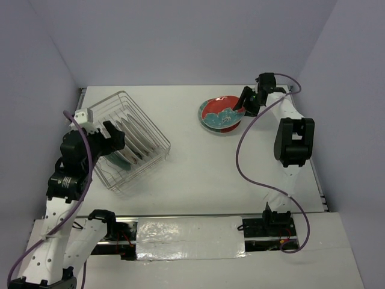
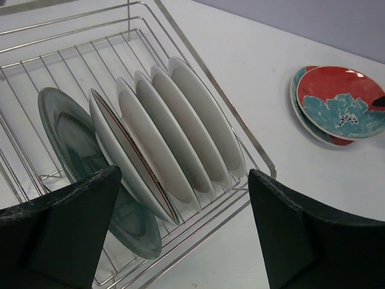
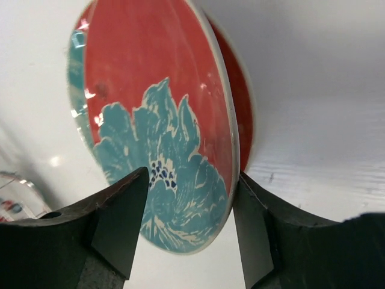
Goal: Unload the plates from the dish rack
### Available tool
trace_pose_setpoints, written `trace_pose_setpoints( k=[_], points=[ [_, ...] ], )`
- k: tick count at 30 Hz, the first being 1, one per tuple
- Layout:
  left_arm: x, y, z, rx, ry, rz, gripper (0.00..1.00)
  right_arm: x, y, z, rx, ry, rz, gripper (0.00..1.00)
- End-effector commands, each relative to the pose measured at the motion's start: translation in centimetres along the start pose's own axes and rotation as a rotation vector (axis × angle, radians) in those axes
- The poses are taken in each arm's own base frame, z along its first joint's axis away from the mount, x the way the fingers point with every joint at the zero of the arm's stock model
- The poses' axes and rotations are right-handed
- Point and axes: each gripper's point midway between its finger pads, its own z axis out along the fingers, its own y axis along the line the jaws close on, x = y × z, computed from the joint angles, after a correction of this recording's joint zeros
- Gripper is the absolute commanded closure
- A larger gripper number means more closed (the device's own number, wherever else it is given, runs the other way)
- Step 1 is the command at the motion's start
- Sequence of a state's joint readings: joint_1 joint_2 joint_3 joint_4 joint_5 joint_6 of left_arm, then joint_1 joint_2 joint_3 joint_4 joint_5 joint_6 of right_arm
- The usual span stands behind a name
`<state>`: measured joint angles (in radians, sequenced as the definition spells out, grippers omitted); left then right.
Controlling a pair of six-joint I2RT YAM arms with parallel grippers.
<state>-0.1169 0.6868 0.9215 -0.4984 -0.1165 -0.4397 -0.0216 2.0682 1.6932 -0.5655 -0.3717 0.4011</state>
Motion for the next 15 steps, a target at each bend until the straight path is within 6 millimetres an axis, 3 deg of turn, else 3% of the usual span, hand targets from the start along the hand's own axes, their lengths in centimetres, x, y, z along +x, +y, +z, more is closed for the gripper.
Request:
trace_pose_setpoints(
  k=[1, 2, 3, 5, 8, 12, 13, 15],
  points=[
    [-2.2, -0.4, -0.6, 0.023, -0.100, 0.019, 0.00, -0.6, -2.0, 0.1, 0.162, 0.007, -0.043, 0.36],
    [-2.3, -0.4, -0.8, 0.024, -0.108, 0.020, 0.00, -0.2, -0.4, 0.6, 0.163, 0.006, -0.082, 0.34],
    [-2.3, -0.4, -0.8, 0.022, -0.109, 0.018, 0.01, 0.0, -1.3, 0.9, 0.221, 0.012, -0.094, 0.31],
    [-2.3, -0.4, -0.9, 0.025, -0.114, 0.017, 0.01, -0.3, -0.6, 1.3, 0.245, 0.009, -0.122, 0.28],
    [-2.5, -0.4, -1.1, 0.026, -0.117, 0.019, 0.01, 1.2, -1.3, 2.9, 0.281, 0.074, -0.127, 0.28],
    [-2.8, 0.1, -1.4, -0.010, -0.121, 0.012, 0.01, 1.6, -1.4, 2.9, 0.335, 0.069, -0.163, 0.27],
    [-2.9, 0.6, -1.4, -0.041, -0.119, 0.002, 0.01, 1.7, -1.4, 2.7, 0.345, 0.061, -0.172, 0.18],
    [-3.1, 1.3, -1.8, -0.090, -0.101, -0.008, 0.00, 1.8, -1.3, 2.7, 0.342, 0.061, -0.187, 0.18]
  ],
)
